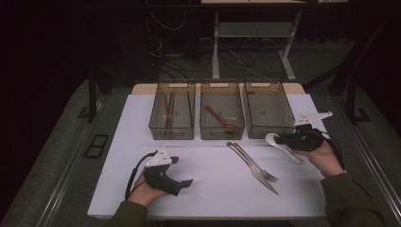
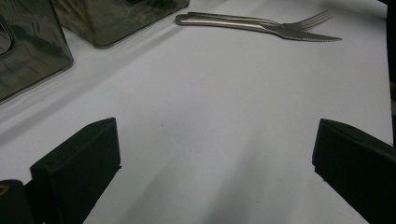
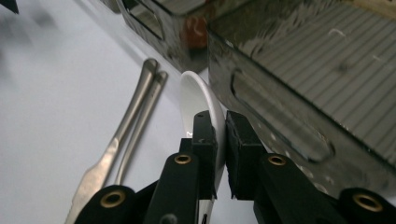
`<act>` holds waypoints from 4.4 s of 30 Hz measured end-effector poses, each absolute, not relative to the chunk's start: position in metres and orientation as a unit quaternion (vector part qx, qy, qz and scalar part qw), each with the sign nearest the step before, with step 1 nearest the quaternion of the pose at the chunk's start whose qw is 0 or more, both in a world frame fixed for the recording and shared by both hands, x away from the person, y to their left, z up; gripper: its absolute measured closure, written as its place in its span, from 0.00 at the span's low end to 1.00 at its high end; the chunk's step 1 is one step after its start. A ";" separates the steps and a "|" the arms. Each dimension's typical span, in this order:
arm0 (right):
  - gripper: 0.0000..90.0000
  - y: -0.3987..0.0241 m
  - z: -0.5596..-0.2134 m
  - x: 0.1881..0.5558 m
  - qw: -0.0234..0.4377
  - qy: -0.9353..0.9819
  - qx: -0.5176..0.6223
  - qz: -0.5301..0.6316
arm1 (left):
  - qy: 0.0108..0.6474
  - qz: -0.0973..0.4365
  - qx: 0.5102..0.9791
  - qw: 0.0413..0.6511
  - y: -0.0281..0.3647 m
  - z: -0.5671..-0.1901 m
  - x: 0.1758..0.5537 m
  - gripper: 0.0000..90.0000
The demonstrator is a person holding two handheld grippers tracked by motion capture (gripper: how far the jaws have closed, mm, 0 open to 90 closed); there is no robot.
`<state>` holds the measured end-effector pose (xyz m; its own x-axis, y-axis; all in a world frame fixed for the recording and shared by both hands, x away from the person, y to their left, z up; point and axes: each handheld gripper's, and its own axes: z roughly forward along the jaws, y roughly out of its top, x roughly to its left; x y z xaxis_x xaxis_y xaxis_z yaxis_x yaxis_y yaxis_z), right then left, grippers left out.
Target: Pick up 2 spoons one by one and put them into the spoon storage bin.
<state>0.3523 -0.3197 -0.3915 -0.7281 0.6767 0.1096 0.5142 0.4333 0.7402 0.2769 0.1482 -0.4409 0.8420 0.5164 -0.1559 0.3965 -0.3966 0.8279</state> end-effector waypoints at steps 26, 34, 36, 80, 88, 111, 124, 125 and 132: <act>0.92 -0.261 -0.360 0.378 0.111 0.837 0.305 0.441 | 0.275 0.063 0.833 0.477 0.149 -0.441 0.277 0.00; 0.92 -0.233 -0.355 0.395 0.111 0.848 0.287 0.432 | 0.273 0.062 0.833 0.478 0.148 -0.440 0.276 0.00; 0.92 -0.229 -0.353 0.399 0.110 0.849 0.287 0.430 | 0.273 0.062 0.832 0.478 0.148 -0.440 0.276 0.00; 0.73 -0.144 -0.372 0.473 0.091 0.862 0.317 0.384 | 0.271 0.060 0.830 0.483 0.149 -0.439 0.275 0.00; 0.58 -0.159 -0.358 0.463 0.087 0.853 0.324 0.400 | 0.269 0.061 0.832 0.481 0.149 -0.439 0.275 0.00; 0.60 -0.207 -0.344 0.404 0.075 0.841 0.332 0.420 | 0.273 0.062 0.832 0.479 0.149 -0.440 0.276 0.00; 0.57 -0.237 -0.361 0.373 0.066 0.832 0.344 0.431 | 0.274 0.061 0.832 0.478 0.149 -0.440 0.275 0.00; 0.57 -0.240 -0.363 0.371 0.066 0.832 0.345 0.430 | 0.275 0.061 0.832 0.478 0.148 -0.440 0.275 0.00; 0.59 -0.256 -0.372 0.358 0.068 0.835 0.355 0.414 | 0.275 0.062 0.832 0.478 0.148 -0.440 0.275 0.00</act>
<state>0.3578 -0.2555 -0.3723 -0.7392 0.6489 0.1802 0.5362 0.4052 0.7405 0.2751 0.1484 -0.4403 0.8407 0.5175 -0.1596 0.3981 -0.3907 0.8300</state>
